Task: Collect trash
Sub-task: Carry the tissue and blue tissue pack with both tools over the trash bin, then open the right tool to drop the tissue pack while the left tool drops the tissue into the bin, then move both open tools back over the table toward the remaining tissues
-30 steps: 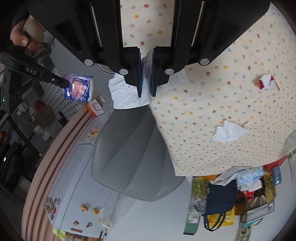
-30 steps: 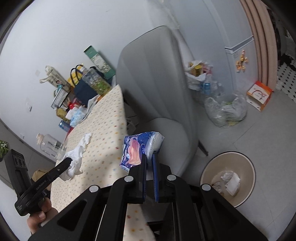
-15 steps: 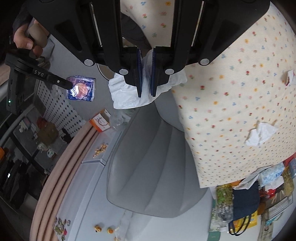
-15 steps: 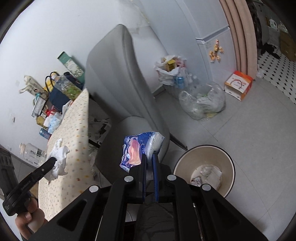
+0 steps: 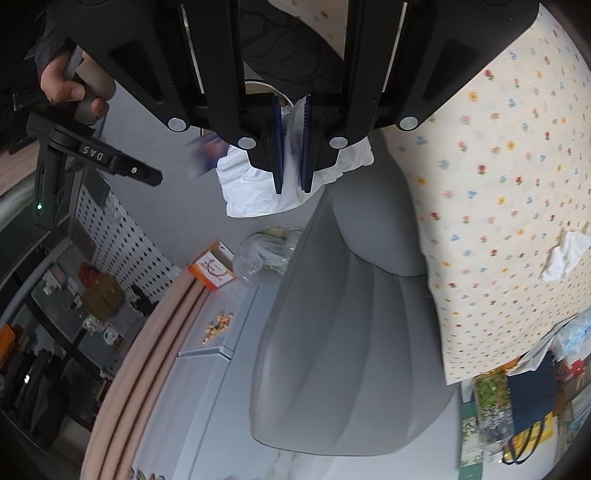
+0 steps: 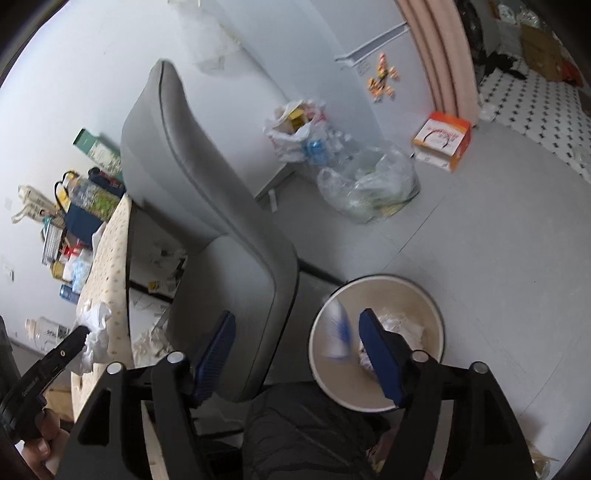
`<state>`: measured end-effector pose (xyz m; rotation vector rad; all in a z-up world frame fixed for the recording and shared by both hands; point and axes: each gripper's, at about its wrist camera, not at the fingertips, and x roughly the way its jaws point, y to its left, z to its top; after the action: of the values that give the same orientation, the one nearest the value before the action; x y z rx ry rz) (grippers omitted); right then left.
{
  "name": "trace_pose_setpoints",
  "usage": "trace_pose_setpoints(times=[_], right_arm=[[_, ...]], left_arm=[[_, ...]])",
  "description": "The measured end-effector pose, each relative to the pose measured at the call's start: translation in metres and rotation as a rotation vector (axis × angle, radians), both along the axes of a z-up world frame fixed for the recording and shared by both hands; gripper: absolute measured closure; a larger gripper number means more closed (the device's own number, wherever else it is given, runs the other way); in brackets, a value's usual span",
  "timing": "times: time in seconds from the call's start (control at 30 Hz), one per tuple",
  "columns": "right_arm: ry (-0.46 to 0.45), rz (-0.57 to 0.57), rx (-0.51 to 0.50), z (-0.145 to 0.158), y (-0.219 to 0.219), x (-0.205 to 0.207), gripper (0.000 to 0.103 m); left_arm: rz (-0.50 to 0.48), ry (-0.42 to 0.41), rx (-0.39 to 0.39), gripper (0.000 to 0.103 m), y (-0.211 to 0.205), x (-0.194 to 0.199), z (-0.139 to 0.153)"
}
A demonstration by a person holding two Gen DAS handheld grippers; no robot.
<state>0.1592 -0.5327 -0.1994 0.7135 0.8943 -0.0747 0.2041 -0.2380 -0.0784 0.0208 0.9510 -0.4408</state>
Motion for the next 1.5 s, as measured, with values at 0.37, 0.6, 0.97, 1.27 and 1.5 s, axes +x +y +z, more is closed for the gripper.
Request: trace_pose_setpoints(times=[0.37,0.6,0.97,1.27,1.5], right_arm=[[-0.015,-0.069,0.000,0.003,-0.042,-0.020,0.024],[-0.023,-0.122,0.008,0.003,-0.071,-0.036,0.024],[-0.020,-0.157,0.031,-0.004,-0.087,-0.046,0.022],[-0.045,-0.107,0.012,0.011,-0.062,-0.038,0.013],[-0.054,-0.039,-0.021,0.024,-0.029,-0.025,0.010]], left_arm=[[-0.089,0.036,0.036,0.094,-0.051,-0.001,-0.012],[-0.162,0.082,0.045,0.087,-0.089,-0.003,-0.023],[-0.123,0.063,0.016,0.007,-0.092,-0.001,-0.018],[-0.040,0.060,-0.039,0.006,-0.051,-0.005,-0.007],[0.042,0.048,-0.086,0.006,-0.009,-0.006,0.003]])
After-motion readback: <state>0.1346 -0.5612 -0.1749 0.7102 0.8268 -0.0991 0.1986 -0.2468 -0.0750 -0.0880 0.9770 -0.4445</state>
